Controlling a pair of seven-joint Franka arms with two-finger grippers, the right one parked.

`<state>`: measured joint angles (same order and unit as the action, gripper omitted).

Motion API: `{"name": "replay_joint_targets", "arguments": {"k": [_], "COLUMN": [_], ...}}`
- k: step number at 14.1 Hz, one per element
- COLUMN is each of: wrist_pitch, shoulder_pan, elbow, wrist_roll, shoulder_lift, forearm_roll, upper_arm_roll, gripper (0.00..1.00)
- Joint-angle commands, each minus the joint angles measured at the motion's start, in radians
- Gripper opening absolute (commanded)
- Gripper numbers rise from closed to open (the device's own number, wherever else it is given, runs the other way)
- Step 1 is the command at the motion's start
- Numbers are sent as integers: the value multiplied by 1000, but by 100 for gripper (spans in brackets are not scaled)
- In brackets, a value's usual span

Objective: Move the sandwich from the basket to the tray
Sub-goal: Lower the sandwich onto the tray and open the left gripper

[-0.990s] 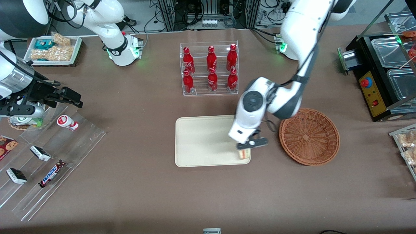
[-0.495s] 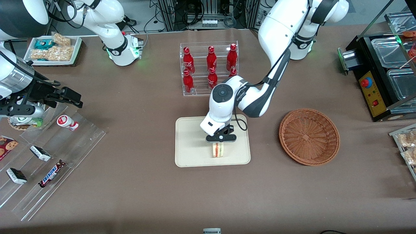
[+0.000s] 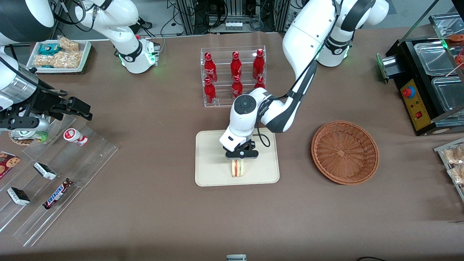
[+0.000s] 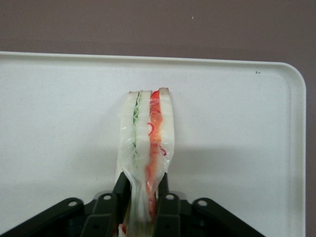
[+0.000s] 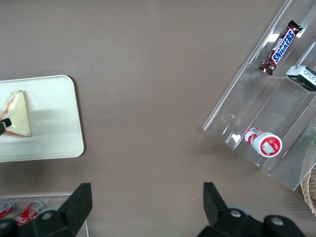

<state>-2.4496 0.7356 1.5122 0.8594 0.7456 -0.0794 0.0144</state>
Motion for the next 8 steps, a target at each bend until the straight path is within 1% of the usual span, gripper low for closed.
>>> {"name": "replay_joint_targets", "arguments": {"k": [1,2,6,7,8], "wrist_pitch": [39,82,231,282,291], "shoulder_pan": [11,11,-14,-21,-21], "elbow": [-13,-21,-12,-21,-14], "wrist_roll": [36,36,47,106,186], "shoulder_lift": [-55,-75,-224,-247,-282], "forearm_roll": [0,0,3,22,35], "upper_arm_roll": [-16,-16,-22,-21,-22], "gripper": [100,100,100,100,100]}}
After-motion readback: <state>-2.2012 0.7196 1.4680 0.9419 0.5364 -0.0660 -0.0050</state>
